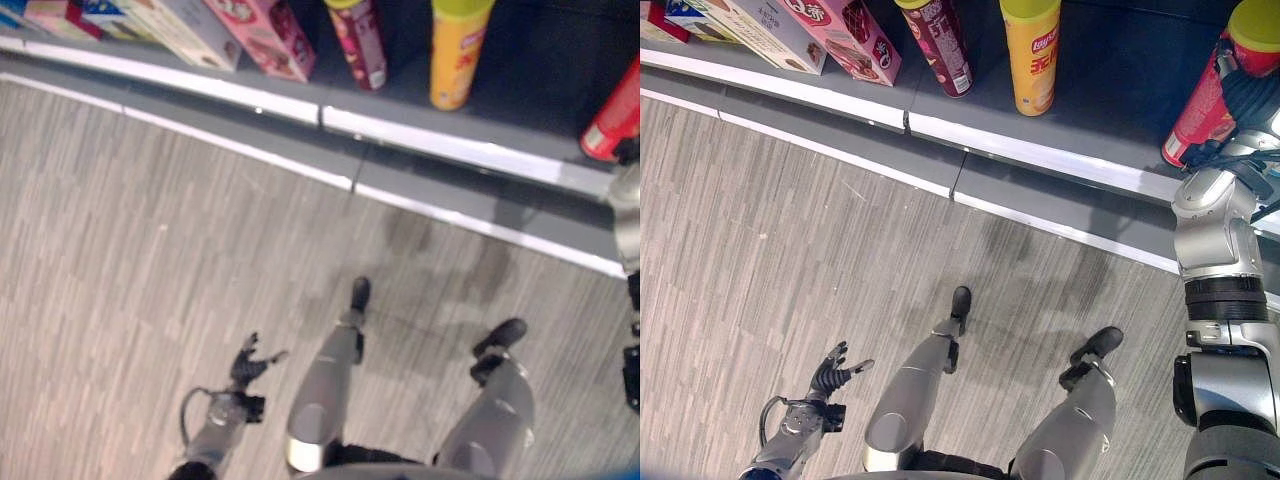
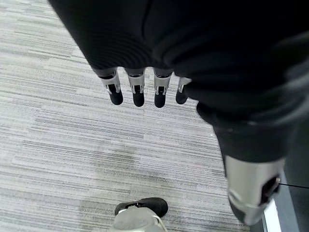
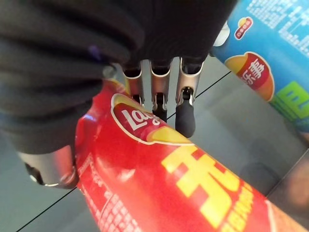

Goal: Put the goods on the table back onto the shelves and tidy them up.

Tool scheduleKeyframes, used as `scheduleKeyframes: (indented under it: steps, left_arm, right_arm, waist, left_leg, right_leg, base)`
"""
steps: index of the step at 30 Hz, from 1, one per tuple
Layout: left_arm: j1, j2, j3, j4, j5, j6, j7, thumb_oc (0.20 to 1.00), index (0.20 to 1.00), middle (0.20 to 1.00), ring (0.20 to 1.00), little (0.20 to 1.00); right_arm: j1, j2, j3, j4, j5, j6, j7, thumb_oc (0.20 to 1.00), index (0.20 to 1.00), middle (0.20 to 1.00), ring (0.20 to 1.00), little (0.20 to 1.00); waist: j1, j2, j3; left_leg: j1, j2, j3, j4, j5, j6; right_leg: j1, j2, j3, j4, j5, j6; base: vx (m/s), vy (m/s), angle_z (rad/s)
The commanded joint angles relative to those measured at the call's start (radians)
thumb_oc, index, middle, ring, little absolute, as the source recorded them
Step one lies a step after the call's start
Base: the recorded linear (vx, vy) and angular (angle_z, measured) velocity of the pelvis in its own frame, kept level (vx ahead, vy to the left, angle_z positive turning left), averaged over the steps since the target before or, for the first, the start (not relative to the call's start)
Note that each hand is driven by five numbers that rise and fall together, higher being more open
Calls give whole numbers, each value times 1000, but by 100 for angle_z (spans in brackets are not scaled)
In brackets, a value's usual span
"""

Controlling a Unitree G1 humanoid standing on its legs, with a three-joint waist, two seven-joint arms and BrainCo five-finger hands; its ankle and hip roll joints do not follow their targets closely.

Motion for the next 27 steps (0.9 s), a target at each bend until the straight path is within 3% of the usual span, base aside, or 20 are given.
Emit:
scheduleKeyframes:
  steps: [1, 14, 27]
  left_arm:
    - [-10, 45, -74, 15, 2, -17, 25, 1000, 1000, 1000, 1000, 1000]
    - [-12, 43, -86, 4, -6, -23, 27, 1000, 1000, 1000, 1000, 1000]
    - [-25, 34, -92, 9, -4, -19, 34, 1000, 1000, 1000, 1000, 1000]
  right_arm:
    - [-54, -102, -9, 22, 0, 0, -45, 200, 200, 200, 200, 200]
    - [-98, -134, 4, 42, 16, 2, -70, 200, 200, 200, 200, 200]
    - [-105, -113, -4, 1, 0, 12, -92, 200, 200, 200, 200, 200]
  waist:
    - [24, 25, -46]
    - [28, 50, -45]
    - [25, 59, -47]
  left_leg:
    - [50, 12, 4, -126, -56, 2]
    - [39, 2, 5, -132, -52, 0]
    - [30, -3, 4, -119, -62, 2]
  right_leg:
    - [-60, -13, 107, 59, -25, 81]
    - [-88, -23, 119, 70, -21, 85]
    - [-105, -30, 128, 80, -21, 85]
  base:
    - [5, 11, 3]
    - [1, 2, 1]
    - [0, 0, 0]
